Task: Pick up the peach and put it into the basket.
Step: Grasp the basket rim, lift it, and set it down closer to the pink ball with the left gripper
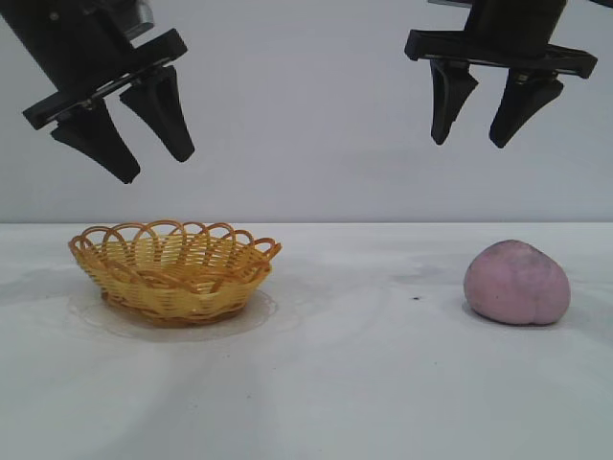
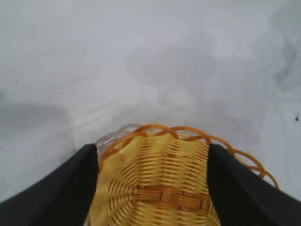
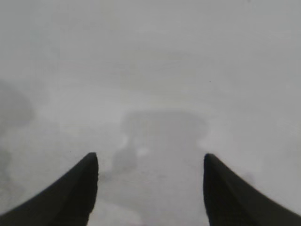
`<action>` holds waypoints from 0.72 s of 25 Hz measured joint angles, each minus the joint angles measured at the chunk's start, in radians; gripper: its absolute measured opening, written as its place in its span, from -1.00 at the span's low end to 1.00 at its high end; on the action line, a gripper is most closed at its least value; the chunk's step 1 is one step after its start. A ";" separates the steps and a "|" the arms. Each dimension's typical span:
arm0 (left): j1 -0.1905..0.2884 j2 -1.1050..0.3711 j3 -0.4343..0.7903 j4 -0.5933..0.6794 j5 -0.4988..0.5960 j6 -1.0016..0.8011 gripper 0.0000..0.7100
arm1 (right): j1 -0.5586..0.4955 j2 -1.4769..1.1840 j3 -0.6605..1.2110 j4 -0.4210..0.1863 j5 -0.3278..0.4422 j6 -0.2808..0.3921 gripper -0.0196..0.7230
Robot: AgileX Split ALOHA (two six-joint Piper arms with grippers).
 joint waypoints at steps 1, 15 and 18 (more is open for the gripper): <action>0.000 0.000 0.000 0.000 0.000 0.000 0.31 | 0.000 0.000 0.000 0.000 0.000 0.000 0.29; 0.000 0.000 0.000 0.047 0.006 0.000 0.31 | 0.000 0.000 0.000 0.000 0.012 0.000 0.29; 0.000 0.000 -0.012 0.117 0.036 0.000 0.31 | 0.000 0.000 0.000 0.000 0.014 0.000 0.29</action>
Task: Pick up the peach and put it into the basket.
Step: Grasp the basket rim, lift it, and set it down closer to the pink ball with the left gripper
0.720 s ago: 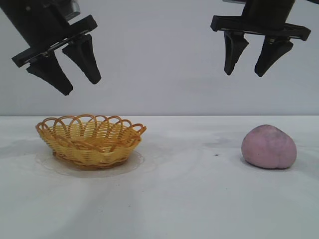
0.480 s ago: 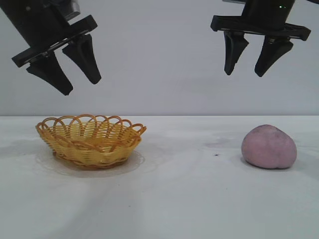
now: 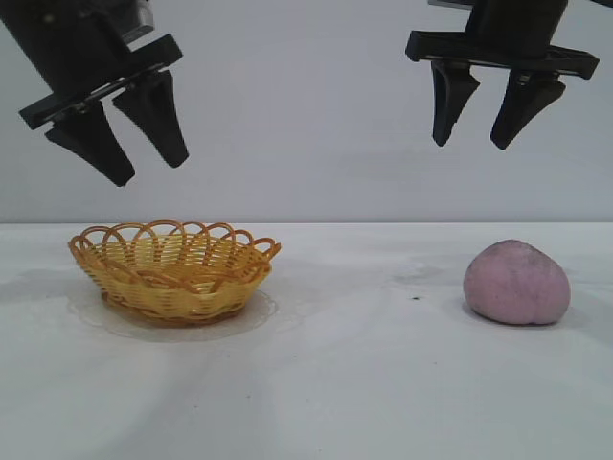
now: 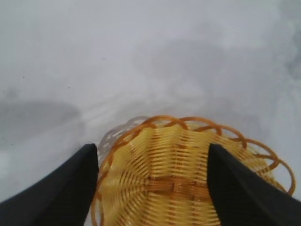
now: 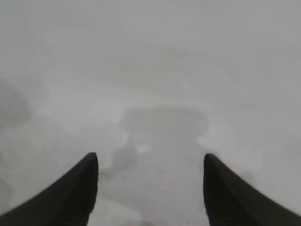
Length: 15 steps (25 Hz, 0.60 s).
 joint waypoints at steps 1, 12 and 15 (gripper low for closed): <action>0.000 0.000 -0.013 0.028 0.017 0.000 0.31 | 0.000 0.000 0.000 0.000 0.000 0.000 0.29; 0.000 0.063 -0.218 0.233 0.335 0.000 0.31 | 0.000 0.000 0.000 0.000 0.004 0.000 0.29; 0.000 0.121 -0.284 0.252 0.423 0.000 0.31 | 0.000 0.000 0.000 -0.002 0.004 0.000 0.29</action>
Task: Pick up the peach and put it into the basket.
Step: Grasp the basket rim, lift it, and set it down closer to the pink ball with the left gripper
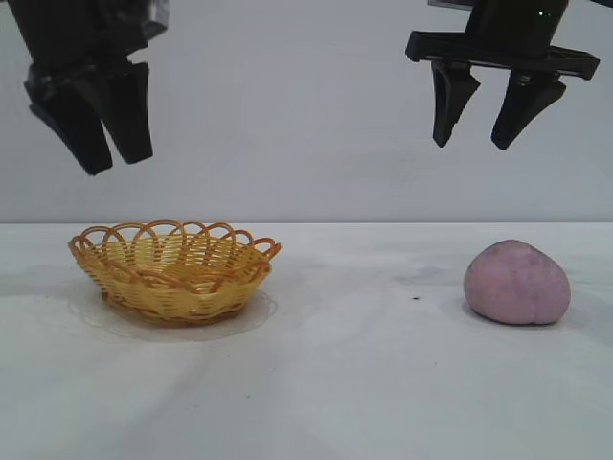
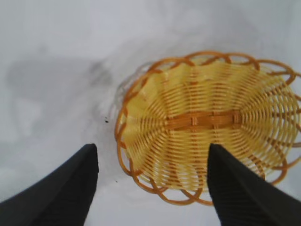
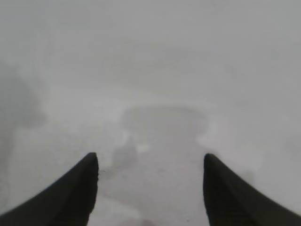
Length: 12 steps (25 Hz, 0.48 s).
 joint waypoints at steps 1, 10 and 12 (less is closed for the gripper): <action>0.000 0.019 -0.018 0.011 0.025 -0.001 0.31 | 0.000 0.000 0.000 0.000 0.002 0.000 0.29; -0.009 0.139 -0.142 0.066 0.103 -0.001 0.31 | 0.000 0.000 0.000 0.000 0.004 0.000 0.29; -0.023 0.161 -0.155 0.088 0.103 -0.001 0.31 | 0.000 0.000 0.000 0.000 0.004 0.000 0.29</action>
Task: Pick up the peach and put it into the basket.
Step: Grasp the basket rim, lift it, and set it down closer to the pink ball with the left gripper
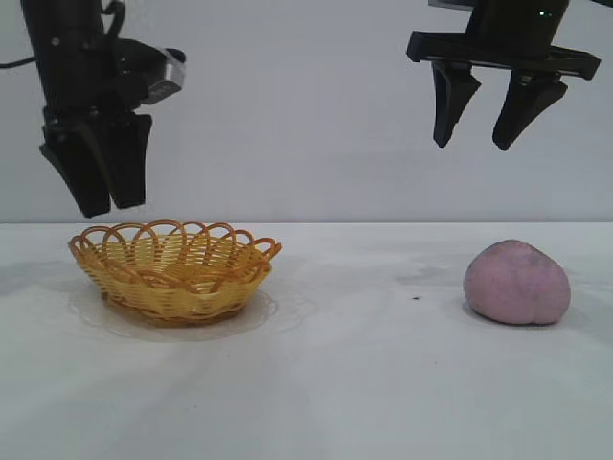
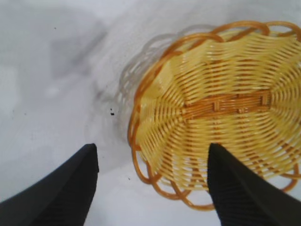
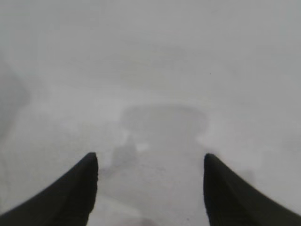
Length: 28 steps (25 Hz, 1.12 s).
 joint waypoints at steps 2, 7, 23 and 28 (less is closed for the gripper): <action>-0.020 0.020 -0.013 0.026 0.000 0.000 0.31 | 0.000 0.000 0.000 0.000 0.000 0.000 0.29; -0.047 0.057 -0.018 0.101 -0.008 -0.039 -0.01 | 0.000 0.000 0.000 -0.005 0.002 0.000 0.29; -0.047 0.066 -0.042 0.030 0.017 -0.325 -1.00 | 0.000 0.000 0.000 -0.015 0.002 0.000 0.29; -0.047 0.011 -0.042 0.021 0.028 -0.485 -1.00 | 0.000 0.000 0.000 -0.019 0.004 0.000 0.29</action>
